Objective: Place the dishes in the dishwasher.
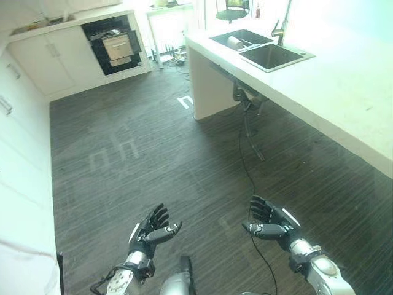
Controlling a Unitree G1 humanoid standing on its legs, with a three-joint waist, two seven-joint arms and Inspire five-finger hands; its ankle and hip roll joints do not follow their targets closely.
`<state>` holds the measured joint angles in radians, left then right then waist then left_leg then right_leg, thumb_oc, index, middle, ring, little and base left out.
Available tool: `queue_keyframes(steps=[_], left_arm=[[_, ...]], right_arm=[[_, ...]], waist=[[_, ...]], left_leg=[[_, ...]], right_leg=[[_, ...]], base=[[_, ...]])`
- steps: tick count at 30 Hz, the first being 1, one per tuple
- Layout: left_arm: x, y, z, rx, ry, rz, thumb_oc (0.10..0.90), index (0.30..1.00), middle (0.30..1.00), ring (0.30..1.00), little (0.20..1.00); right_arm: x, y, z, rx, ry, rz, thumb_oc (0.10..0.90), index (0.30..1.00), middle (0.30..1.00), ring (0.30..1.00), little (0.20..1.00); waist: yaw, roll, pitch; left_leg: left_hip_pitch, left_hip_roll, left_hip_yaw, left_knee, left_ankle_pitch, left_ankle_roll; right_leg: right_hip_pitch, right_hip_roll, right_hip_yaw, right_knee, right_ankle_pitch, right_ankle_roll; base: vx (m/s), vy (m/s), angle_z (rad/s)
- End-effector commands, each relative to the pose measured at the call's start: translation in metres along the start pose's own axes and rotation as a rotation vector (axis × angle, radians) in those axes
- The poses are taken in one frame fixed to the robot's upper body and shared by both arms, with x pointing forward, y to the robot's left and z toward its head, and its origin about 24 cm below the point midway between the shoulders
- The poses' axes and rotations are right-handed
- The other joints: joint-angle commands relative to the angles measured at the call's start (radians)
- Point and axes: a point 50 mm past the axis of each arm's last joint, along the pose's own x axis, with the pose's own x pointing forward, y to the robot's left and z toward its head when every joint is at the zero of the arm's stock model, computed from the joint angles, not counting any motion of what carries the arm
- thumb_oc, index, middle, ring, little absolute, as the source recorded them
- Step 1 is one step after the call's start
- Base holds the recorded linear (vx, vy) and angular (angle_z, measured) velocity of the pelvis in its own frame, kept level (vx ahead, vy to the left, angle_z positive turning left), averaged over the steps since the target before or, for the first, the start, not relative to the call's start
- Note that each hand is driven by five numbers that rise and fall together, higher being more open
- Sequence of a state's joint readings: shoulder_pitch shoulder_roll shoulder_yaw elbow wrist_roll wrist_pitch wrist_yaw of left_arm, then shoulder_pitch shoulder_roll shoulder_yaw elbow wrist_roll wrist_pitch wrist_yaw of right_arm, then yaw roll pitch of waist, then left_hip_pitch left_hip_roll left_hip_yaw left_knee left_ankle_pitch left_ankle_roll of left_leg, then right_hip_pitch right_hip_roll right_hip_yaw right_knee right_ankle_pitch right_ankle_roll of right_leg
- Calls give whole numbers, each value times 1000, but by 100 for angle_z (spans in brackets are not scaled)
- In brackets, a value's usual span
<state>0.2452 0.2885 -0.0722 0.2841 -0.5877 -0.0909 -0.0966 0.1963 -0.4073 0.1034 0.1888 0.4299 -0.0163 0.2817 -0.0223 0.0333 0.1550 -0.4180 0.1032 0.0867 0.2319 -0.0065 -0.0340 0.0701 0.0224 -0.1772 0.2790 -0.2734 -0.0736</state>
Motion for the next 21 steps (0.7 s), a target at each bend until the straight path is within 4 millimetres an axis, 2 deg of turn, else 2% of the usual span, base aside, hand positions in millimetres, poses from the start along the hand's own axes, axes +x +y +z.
queue_keyframes(steps=[1, 4, 7, 10, 11, 13, 14, 15, 16, 17, 19, 21], left_arm=[[0, 0, 48, 24, -259, -62, 800, 900, 900, 900, 900], [3, 0, 53, 9, -268, -55, 800, 900, 900, 900, 900], [9, -2, 63, 45, -281, -64, 800, 900, 900, 900, 900], [12, -6, 73, 120, -310, -85, 800, 900, 900, 900, 900], [13, -7, 78, 140, -320, -90, 800, 900, 900, 900, 900], [13, -8, 80, 138, -319, -93, 800, 900, 900, 900, 900], [13, -9, 80, 134, -315, -96, 800, 900, 900, 900, 900], [13, -11, 78, 133, -308, -109, 800, 900, 900, 900, 900], [12, -13, 76, 135, -297, -113, 800, 900, 900, 900, 900], [14, -19, 74, 144, -285, -123, 800, 900, 900, 900, 900], [16, -24, 76, 151, -283, -145, 800, 900, 900, 900, 900], [18, -27, 80, 160, -278, -169, 800, 900, 900, 900, 900]], right_arm=[[-1, 8, 44, -96, -223, 87, 800, 900, 900, 900, 900], [0, 12, 47, -70, -226, 115, 800, 900, 900, 900, 900], [2, 18, 49, -46, -234, 128, 800, 900, 900, 900, 900], [7, 27, 53, -27, -261, 142, 800, 900, 900, 900, 900], [10, 32, 56, -20, -278, 146, 800, 900, 900, 900, 900], [11, 35, 58, -15, -290, 142, 800, 900, 900, 900, 900], [12, 36, 58, -15, -294, 143, 800, 900, 900, 900, 900], [11, 39, 60, -15, -306, 147, 800, 900, 900, 900, 900], [11, 42, 61, -13, -311, 152, 800, 900, 900, 900, 900], [14, 48, 64, -18, -325, 170, 800, 900, 900, 900, 900], [16, 49, 68, 0, -335, 172, 800, 900, 900, 900, 900], [13, 48, 68, 13, -342, 175, 800, 900, 900, 900, 900]], waist=[[25, -12, -42], [21, -17, -47], [24, -17, -63], [32, -26, -81], [38, -24, -86], [41, -22, -90], [44, -19, -91], [44, -5, -84], [44, 3, -78], [43, 8, -65], [38, 2, -57], [27, -12, -42]], left_leg=[[98, 64, 45, 68, -35, -83], [135, 48, 62, 68, -75, -60], [163, 13, 40, 68, -104, -33], [190, -36, 4, 68, -131, 2], [205, -63, -19, 68, -144, 24], [217, -88, -40, 68, -152, 42], [227, -101, -43, 68, -160, 53], [250, -115, -58, 68, -174, 69], [264, -120, -64, 68, -181, 76], [283, -121, -53, 68, -191, 83], [289, -115, -43, 68, -184, 74], [316, -108, -20, 68, -200, 67]], right_leg=[[-76, -36, 8, 21, -7, 123], [-33, -68, -5, 21, -16, 143], [-5, -85, -7, 21, 1, 167], [9, -113, -15, 21, 99, 210], [26, -119, -22, 21, 152, 229], [49, -115, -22, 21, 228, 242], [30, -124, -29, 110, 269, 246], [-32, -133, -21, 314, 310, 241], [-81, -142, -20, 435, 315, 232], [-188, -163, -35, 505, 292, 202], [-202, -134, -83, 364, 243, 189], [-198, -135, -139, 150, 269, 195]], base=[[307, 153, -24], [406, 250, -21], [384, 238, -3], [385, 259, 18], [395, 299, 26], [320, 272, 32], [264, 348, 36], [231, 376, 38], [253, 420, 59], [206, 257, 45], [220, 66, 18], [244, -106, -5]])
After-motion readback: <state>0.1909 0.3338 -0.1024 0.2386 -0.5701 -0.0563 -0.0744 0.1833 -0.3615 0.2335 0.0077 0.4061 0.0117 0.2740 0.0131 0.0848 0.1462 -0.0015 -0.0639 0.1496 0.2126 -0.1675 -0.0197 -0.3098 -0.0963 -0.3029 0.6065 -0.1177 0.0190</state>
